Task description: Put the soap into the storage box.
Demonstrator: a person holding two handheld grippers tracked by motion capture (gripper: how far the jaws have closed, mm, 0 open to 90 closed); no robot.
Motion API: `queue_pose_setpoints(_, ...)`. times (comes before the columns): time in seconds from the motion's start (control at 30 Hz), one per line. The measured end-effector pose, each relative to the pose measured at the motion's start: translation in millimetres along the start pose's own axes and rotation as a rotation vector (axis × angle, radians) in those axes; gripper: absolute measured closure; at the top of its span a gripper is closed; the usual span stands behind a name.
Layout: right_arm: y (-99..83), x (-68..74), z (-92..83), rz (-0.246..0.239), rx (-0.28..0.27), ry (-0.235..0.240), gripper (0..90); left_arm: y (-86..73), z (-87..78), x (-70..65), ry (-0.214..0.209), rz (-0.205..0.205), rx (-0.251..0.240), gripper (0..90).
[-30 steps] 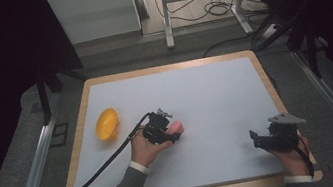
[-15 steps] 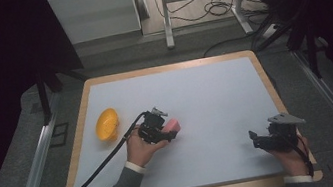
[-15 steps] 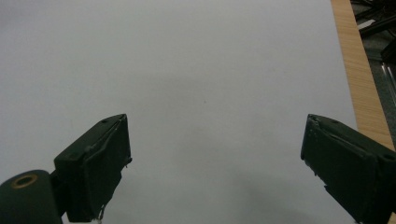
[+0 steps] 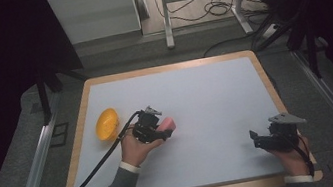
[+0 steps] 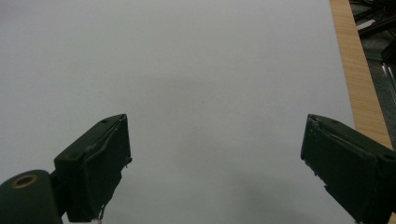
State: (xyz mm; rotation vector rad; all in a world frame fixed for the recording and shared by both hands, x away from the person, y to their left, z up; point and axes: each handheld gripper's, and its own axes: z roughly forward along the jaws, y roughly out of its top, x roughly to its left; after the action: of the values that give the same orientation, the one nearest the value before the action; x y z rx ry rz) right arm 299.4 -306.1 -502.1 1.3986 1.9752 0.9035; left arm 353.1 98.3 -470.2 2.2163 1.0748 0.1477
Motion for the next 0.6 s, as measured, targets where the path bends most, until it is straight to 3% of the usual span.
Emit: queue_pose_setpoints(0.6, 0.2, 1.7, 0.2, -0.009, 0.001, -0.002, 8.0, -7.4, -16.8, 17.4, 0.031, -0.027, -0.034, 60.2)
